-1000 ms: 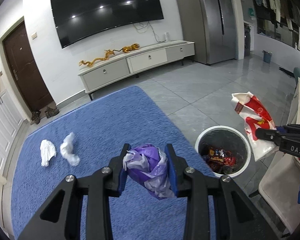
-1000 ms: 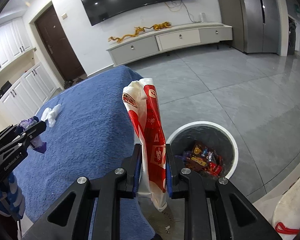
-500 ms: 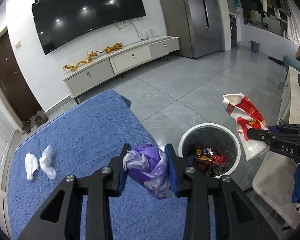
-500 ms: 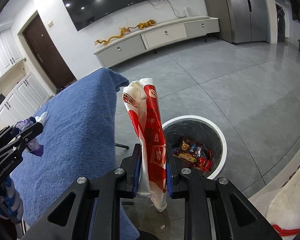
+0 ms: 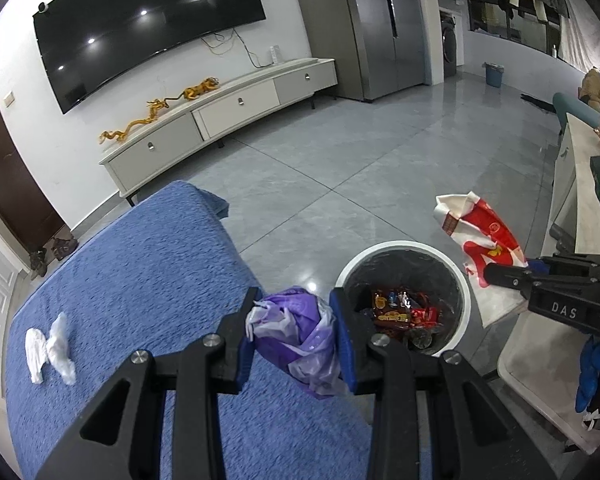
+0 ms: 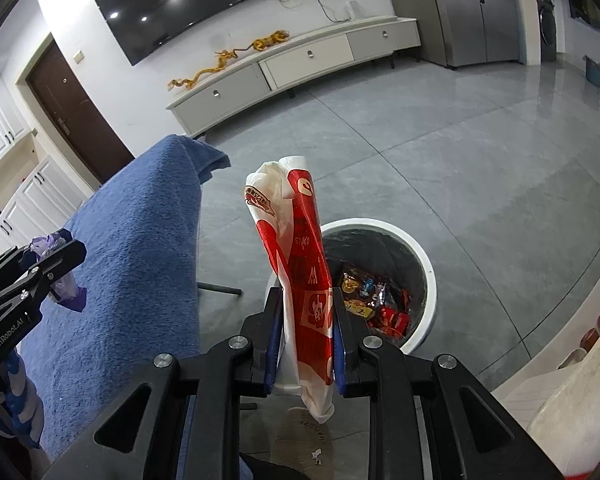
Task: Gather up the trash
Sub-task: 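Carry the purple wrapper and red-white paper bag over the black bin, then open the left tool to drop the wrapper while the right tool releases the paper bag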
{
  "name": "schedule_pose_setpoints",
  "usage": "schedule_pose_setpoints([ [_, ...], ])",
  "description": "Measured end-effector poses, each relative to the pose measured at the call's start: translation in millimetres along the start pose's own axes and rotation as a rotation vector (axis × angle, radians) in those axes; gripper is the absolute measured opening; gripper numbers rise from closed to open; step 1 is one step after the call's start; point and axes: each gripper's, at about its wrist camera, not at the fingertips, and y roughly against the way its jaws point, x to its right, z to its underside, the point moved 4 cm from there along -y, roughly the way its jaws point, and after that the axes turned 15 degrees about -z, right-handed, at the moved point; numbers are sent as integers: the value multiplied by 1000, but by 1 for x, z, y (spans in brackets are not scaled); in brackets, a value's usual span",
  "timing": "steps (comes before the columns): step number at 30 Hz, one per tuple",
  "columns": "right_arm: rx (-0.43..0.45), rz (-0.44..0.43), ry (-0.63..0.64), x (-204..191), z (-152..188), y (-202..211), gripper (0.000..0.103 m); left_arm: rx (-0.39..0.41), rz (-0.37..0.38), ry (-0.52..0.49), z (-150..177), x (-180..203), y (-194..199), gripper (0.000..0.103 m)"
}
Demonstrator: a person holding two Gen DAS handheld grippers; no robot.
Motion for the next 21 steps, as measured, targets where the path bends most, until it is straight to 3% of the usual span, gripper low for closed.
schedule_pose_setpoints([
  [21, -35, 44, -117, 59, -21, -39, 23, -131, 143, -22, -43, 75, -79, 35],
])
